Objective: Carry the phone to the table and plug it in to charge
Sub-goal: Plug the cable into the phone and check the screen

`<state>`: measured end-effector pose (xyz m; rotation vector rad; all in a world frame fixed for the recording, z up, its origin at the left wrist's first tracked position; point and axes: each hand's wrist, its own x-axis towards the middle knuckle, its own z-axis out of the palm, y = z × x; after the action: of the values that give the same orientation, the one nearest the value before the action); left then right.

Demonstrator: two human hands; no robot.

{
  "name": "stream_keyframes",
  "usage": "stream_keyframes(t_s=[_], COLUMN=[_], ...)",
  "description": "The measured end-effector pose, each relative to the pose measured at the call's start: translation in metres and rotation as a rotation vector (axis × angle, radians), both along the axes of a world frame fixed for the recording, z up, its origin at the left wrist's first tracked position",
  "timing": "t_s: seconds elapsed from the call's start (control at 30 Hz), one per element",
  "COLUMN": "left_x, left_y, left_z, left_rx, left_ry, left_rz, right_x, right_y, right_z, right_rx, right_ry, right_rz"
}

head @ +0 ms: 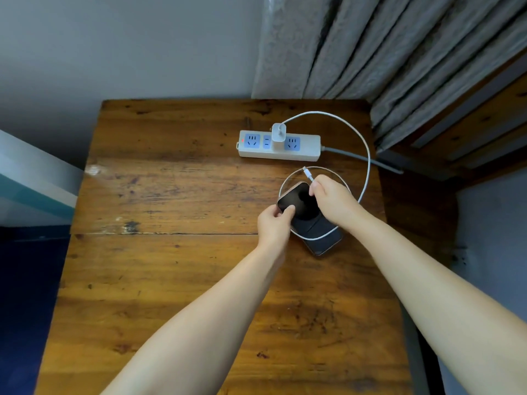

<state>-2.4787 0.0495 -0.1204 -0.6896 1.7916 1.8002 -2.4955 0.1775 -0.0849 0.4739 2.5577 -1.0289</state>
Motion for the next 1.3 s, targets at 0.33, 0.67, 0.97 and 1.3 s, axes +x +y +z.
stream_keyframes(t_s=[0.33, 0.67, 0.97, 1.3], left_x=[-0.065, -0.075, -0.065, -0.061], left_y=[-0.084, -0.156, -0.165, -0.173], left_z=[0.036, 0.047, 0.053, 0.053], left_rx=[0.512, 0.587, 0.616, 0.585], left_ry=[0.081, -0.003, -0.024, -0.013], left_rz=[0.495, 0.767, 0.789, 0.777], right_x=[-0.015, -0.012, -0.004, 0.003], right_y=[-0.030, -0.082, -0.108, -0.113], right_z=[0.033, 0.037, 0.037, 0.042], right_rx=[-0.284, -0.476, -0.574, -0.625], right_ry=[0.200, 0.037, -0.047, -0.098], right_rz=[0.028, 0.206, 0.265, 0.222])
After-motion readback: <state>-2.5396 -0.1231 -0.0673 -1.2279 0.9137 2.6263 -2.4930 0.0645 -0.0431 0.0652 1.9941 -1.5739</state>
